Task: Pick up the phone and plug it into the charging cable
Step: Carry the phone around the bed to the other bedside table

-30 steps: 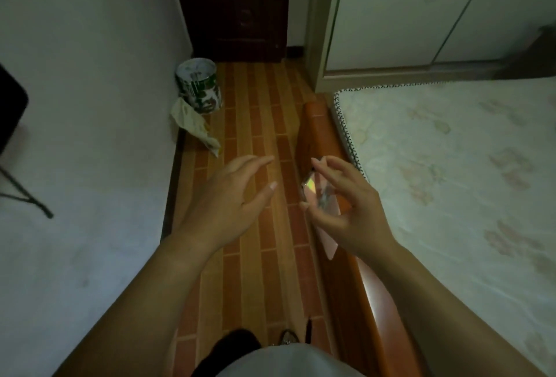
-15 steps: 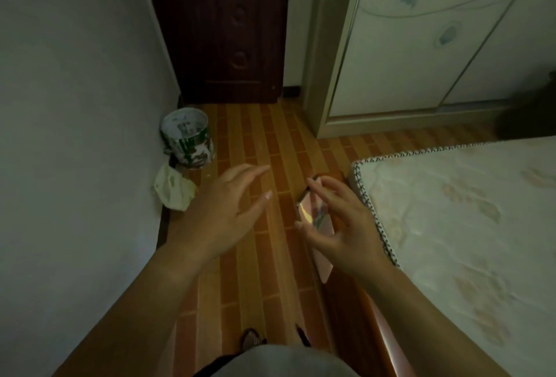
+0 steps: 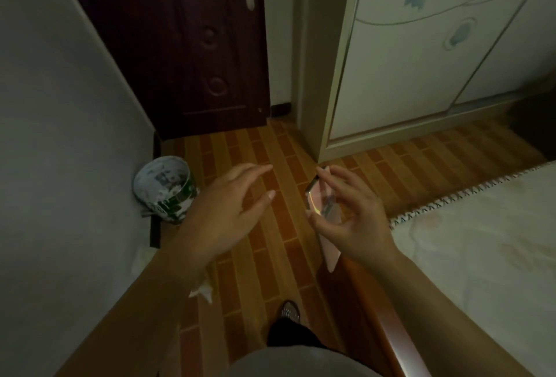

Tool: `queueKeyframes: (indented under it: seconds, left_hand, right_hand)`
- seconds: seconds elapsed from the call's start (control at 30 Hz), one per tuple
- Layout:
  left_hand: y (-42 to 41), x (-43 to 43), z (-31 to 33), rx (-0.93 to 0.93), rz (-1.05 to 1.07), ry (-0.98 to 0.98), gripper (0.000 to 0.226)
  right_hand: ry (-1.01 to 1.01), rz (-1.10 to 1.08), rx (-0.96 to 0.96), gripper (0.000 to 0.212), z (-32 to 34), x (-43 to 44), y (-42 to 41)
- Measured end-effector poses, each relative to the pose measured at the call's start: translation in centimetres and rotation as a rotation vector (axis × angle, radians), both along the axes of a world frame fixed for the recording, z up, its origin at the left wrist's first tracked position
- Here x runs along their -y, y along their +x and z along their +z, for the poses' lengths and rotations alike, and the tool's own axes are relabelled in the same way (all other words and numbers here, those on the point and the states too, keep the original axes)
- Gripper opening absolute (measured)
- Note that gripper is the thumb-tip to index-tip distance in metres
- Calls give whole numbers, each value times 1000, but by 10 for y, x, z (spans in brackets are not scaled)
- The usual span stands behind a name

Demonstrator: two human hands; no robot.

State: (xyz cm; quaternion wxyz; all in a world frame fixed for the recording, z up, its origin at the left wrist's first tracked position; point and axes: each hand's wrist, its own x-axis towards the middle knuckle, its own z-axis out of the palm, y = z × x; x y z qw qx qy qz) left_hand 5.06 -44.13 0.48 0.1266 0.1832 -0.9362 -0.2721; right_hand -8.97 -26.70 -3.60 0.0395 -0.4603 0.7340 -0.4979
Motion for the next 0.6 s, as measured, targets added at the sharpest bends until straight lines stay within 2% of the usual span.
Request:
queueKeyframes:
  seconds: [0.37, 0.6]
  left_hand:
    - [-206, 173, 15, -21, -45, 11, 48]
    - [-391, 249, 20, -6, -273, -20, 44]
  right_hand:
    - [28, -43, -13, 60, 6, 169, -194]
    - [11, -306, -18, 60, 18, 219, -325]
